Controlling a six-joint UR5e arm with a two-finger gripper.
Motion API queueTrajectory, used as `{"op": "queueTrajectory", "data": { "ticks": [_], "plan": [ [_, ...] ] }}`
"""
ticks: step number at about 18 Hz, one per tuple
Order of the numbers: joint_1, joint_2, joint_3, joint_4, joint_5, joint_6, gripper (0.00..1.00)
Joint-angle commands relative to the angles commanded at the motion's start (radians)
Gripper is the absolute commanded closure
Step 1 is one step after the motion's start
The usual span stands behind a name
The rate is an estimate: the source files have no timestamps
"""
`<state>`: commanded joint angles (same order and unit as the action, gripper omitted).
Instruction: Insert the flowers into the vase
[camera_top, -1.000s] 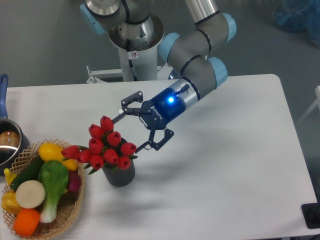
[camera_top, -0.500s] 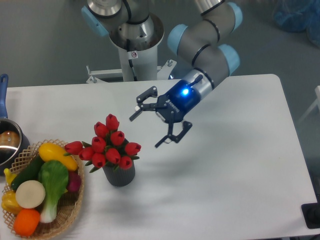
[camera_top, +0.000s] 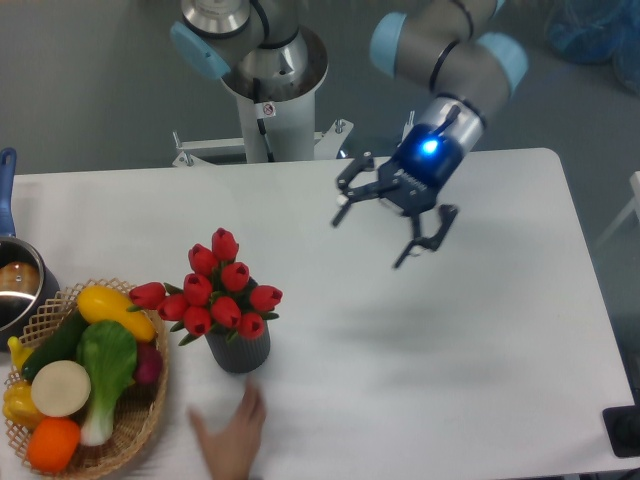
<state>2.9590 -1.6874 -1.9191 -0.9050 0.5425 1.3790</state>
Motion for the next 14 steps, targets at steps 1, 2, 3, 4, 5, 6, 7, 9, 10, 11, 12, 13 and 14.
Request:
{"op": "queueTrajectory", "data": {
  "ticks": [1,2,3,4,5,6,7,9,10,11,12,13,14],
  "plan": [
    [0.002,0.000,0.017,0.000,0.055,0.005,0.00],
    [0.002,-0.002,0.034,0.000,0.107,0.005,0.00],
    [0.000,-0.002,0.049,0.000,0.155,0.005,0.00],
    [0.000,-0.003,0.066,0.000,0.203,0.006,0.00],
    [0.000,-0.005,0.081,0.000,0.253,0.015,0.00],
    [0.000,-0.008,0.097,0.000,0.316,0.049,0.00],
    [0.000,-0.008,0.107,0.000,0.385,0.089,0.00],
    [0.000,-0.012,0.118,-0.002,0.489,0.103,0.00],
    [0.002,-0.015,0.121,0.000,0.513,0.107,0.00],
    [0.003,-0.017,0.129,0.000,0.522,0.110,0.00],
    [0.005,-0.020,0.140,-0.002,0.525,0.111,0.00],
    [0.006,-0.031,0.153,-0.005,0.528,0.111,0.00],
    [0.006,-0.040,0.167,-0.006,0.556,0.112,0.00]
  ]
}}
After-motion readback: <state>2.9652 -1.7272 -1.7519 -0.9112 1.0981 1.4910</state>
